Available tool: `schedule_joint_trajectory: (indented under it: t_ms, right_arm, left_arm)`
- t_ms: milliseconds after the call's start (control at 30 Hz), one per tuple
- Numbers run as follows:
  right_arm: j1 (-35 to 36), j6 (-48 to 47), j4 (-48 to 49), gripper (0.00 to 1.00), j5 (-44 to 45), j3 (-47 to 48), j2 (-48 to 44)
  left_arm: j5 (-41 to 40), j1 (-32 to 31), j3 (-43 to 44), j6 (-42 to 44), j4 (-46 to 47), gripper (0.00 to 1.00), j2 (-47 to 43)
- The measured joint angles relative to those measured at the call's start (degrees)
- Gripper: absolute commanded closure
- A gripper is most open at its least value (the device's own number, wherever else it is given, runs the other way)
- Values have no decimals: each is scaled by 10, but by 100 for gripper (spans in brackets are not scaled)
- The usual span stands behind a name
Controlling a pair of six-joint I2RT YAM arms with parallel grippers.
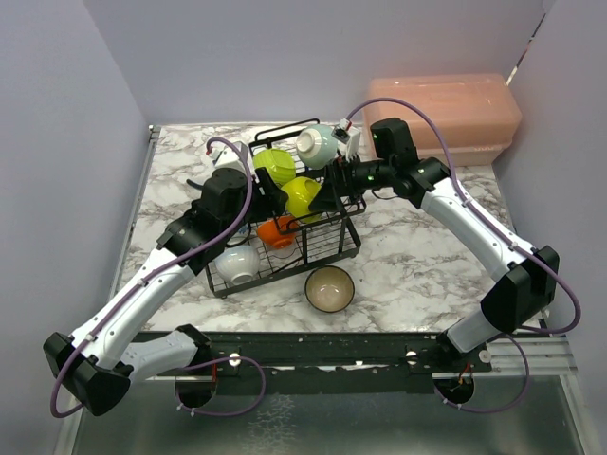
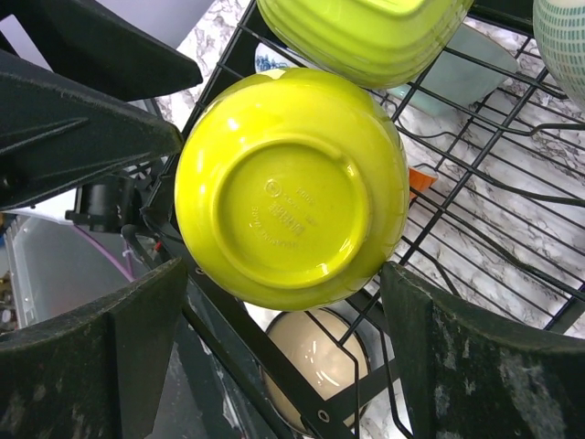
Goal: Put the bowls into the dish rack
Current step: Adjust the bowl in the dish rack.
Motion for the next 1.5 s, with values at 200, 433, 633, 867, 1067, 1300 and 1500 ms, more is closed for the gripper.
schedule_joint_trajectory:
  t_ms: [200,433,633,867,1067,1300,1500]
  right_arm:
    - [3,-13,1,11,-3,0,0]
    - [9,-25,6,14,-21,0,4]
    - [21,-28,20,14,-30,0,12]
    - [25,-28,23,16,-25,0,12]
    - [27,-29,36,26,-19,-6,12]
    - [34,-89,78,28,-16,-9,10]
    - [40,-125,121,28,-21,-24,6]
  left_arm:
    - [0,0,-3,-2,8,38,0]
    - [0,0,-5,-2,13,39,-4]
    - [3,1,-10,-5,32,41,-12]
    - [4,1,-14,-6,42,45,-12]
    - [7,1,-16,-7,49,49,-12]
    - [9,2,-25,-7,67,55,-17]
    - [8,3,-29,-3,70,56,-21]
